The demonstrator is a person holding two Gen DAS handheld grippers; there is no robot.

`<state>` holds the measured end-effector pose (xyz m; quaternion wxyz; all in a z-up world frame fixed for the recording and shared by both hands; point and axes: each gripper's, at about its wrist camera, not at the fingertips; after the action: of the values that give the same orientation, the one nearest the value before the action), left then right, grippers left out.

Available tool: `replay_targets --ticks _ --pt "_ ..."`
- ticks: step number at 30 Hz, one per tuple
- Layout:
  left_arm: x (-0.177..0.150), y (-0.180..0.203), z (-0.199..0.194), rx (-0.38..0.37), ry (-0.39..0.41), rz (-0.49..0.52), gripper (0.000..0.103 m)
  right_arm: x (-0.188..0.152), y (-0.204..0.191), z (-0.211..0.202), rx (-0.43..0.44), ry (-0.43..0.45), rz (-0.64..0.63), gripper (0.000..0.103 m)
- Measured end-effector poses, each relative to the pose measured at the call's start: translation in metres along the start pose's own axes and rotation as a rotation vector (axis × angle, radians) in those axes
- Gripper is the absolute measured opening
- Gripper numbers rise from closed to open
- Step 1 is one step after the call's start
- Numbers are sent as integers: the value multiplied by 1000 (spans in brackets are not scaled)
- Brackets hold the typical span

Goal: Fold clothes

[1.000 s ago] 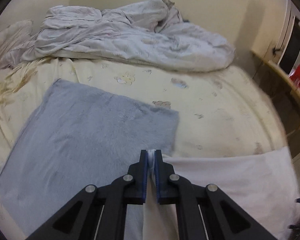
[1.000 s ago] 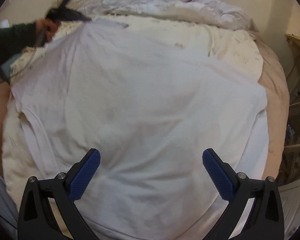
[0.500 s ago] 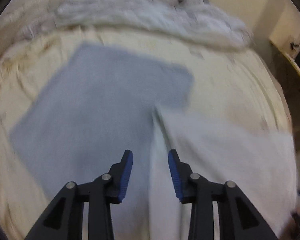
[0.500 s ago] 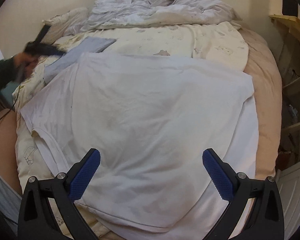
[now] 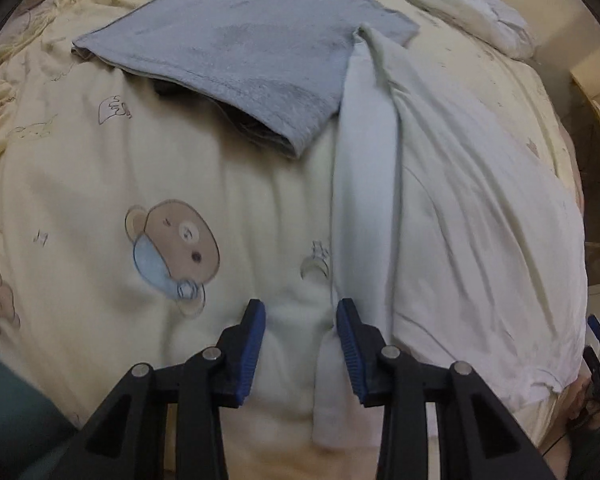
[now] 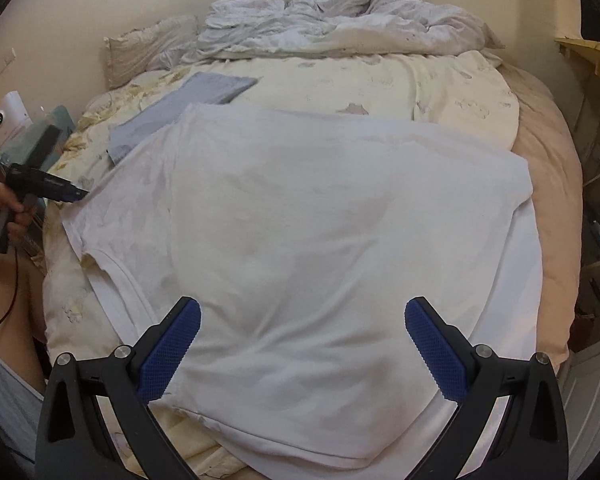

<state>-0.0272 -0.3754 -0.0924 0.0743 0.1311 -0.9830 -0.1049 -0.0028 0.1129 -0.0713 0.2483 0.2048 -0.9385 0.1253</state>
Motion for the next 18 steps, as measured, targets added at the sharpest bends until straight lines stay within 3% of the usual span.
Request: replay_targets --ticks 1,6,8,14,17,18 --pt "-2 3 -1 -1 17 12 35 0 -1 2 -3 -5 -3 103" --pt "-19 40 -1 171 128 189 32 -2 -6 4 -21 -15 -17 103" --pt "-27 45 -6 164 168 208 32 -4 -7 3 -28 -19 -21 103" --pt "-40 28 -11 48 128 167 32 -6 -7 2 -37 -21 -28 103" --pt "-45 26 -12 50 121 183 32 -5 -8 2 -37 -21 -31 103" --pt "-45 23 -11 55 123 183 27 -6 -8 1 -36 -19 -32 103"
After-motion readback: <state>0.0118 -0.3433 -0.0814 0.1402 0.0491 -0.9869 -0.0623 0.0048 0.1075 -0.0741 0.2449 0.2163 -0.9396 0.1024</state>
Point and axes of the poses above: each gripper's, at about its wrist camera, not at the fingertips, and z roughly the way its jaws point, y to its right, x to its top, and after that the axes turned 6 degrees about -y, right-handed
